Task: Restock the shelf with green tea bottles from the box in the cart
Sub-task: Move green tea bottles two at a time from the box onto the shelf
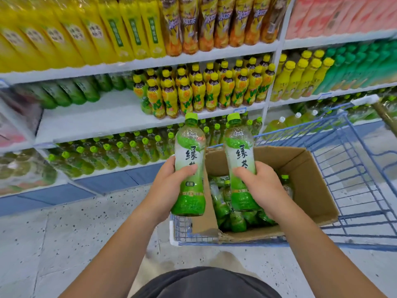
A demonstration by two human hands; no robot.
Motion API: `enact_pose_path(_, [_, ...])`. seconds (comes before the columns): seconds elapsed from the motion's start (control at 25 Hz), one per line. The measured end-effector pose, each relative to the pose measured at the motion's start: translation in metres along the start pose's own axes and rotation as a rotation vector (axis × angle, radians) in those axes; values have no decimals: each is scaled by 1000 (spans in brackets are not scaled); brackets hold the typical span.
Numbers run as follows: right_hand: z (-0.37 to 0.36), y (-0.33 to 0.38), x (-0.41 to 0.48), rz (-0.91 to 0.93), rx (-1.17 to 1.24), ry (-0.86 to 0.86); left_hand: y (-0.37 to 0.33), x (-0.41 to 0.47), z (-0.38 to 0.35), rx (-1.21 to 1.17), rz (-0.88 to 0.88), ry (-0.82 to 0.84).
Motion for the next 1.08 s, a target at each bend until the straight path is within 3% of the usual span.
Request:
enact_pose_path(0.36, [-149,129,-3,94,15,40,-66,-18,171,-13,-181,-85])
enact_pose_path(0.64, [-283,201,2,131,125,41,-120,-30,325,186,-321,-248])
enact_pose_path(1.08, [-397,251,105,172,88,150,-153,56,440,171,-322,-428])
Point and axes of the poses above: each hand's wrist, its own x-axis towards the middle knuckle, its own z-axis out of the back of the hand, y = z × x, the point moved 9 cm from there along x, towards the middle knuckle, and after that the axes turned 5 degrees about z, right-handed, at the moved point
